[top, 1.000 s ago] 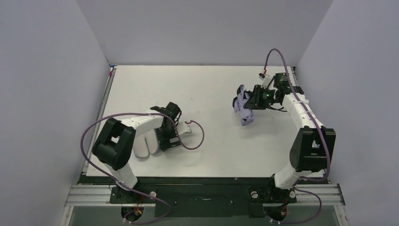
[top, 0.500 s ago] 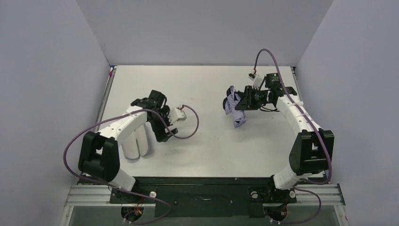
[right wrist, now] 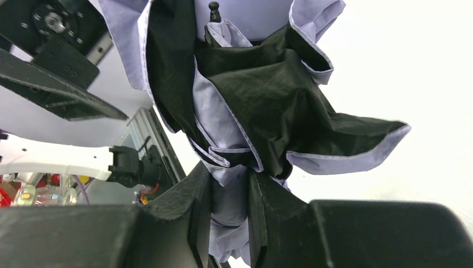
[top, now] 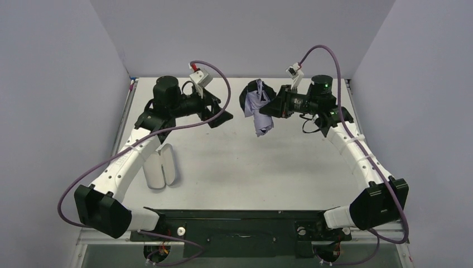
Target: Open the umbrella
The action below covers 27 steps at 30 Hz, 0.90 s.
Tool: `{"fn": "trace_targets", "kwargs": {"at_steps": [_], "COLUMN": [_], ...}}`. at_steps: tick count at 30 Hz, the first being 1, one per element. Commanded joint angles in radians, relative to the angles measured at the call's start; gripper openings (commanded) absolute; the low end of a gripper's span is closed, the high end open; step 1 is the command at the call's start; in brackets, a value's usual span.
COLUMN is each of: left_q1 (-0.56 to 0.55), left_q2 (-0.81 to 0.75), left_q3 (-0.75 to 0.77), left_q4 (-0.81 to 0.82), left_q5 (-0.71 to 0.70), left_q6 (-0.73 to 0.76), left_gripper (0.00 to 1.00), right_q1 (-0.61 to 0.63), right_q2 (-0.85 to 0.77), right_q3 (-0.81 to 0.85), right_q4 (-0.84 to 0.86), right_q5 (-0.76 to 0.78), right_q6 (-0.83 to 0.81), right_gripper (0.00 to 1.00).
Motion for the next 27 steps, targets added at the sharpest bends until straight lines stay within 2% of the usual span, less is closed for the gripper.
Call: {"fn": "trace_targets", "kwargs": {"at_steps": [1,2,5,6,7,9,10,11,13,19,22,27], "left_q1": [-0.037,-0.042,-0.042,-0.034,-0.029,-0.015,-0.005,0.001,0.017,0.017,-0.019,-0.114], "left_q2": [-0.012,-0.027,-0.050,-0.062,-0.068,-0.081,-0.087,-0.093,-0.095,-0.087,-0.078,-0.071], "left_q3": [0.007,-0.006,-0.011,-0.007,0.000,0.039,0.066,0.078,0.108,0.156,0.166,0.174], "left_q4": [0.253,0.276,0.333,0.331,0.288,0.149,0.101,0.031,-0.039,-0.072,-0.058,-0.092], "left_q5": [0.093,0.092,0.137,0.164,0.222,0.261,0.267,0.270,0.268,0.262,0.244,0.185], "left_q6": [-0.276,-0.288,-0.263,-0.196,-0.147,0.110,0.161,0.238,0.289,0.214,0.190,0.258], "left_gripper": [0.97,0.97,0.97,0.97,0.97,0.97,0.97,0.97,0.99,0.80,0.73,0.60], "right_q1": [0.033,0.041,0.094,0.103,0.124,0.162,0.177,0.205,0.249,0.349,0.379,0.411], "right_q2": [-0.089,-0.101,-0.117,-0.125,-0.130,-0.154,-0.178,-0.194,-0.250,-0.380,-0.432,-0.478], "right_q3": [0.055,0.070,0.125,0.145,0.154,0.163,0.152,0.141,0.091,-0.057,-0.126,-0.177], "right_q4": [0.236,0.229,0.019,-0.033,-0.126,-0.239,-0.283,-0.295,-0.296,-0.213,-0.149,-0.110], "right_q5": [0.020,0.031,0.088,0.106,0.145,0.235,0.283,0.345,0.462,0.688,0.732,0.736], "right_q6": [0.097,0.072,-0.220,-0.289,-0.431,-0.620,-0.673,-0.772,-0.894,-1.140,-1.206,-1.264], "right_gripper": [0.00,0.00,0.00,0.00,0.00,0.00,0.00,0.00,0.00,0.00,0.00,0.00]}}
